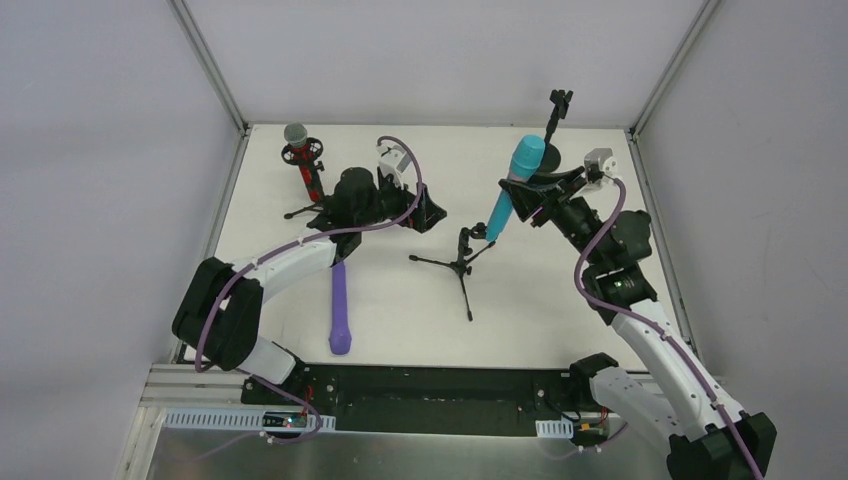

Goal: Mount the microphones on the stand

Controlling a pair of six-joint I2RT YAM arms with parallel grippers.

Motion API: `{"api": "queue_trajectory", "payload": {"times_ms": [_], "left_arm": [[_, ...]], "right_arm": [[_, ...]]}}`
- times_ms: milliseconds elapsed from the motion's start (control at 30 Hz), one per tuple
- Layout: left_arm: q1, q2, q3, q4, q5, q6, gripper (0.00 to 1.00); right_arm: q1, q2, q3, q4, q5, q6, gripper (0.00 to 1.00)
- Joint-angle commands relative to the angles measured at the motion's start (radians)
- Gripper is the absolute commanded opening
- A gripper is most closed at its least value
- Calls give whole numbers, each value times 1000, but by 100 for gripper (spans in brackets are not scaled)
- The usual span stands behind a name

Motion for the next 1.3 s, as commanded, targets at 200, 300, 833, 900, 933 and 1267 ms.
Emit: {"api": "queue_trajectory", "payload": {"times_ms": [200,300,833,900,933,1267], "left_arm": [[8,54,80,-47,41,-43,99],[8,53,80,-49,42,-27,99],[8,68,87,-36,71,-36,99],[8,68,86,-37,75,-37,99],[8,68,87,-36,78,-37,99],[8,71,86,-25,106,-44,99]], "right_arm": [[-1,64,52,125,124,-41,0],[-2,95,41,137,109,-45,0],[-1,94,-23,134,98,-119,0],[0,92,-30,118,90,-130,0],[0,92,-33,112,82,-139,0],[38,93,-91,116,50,-212,0]]}}
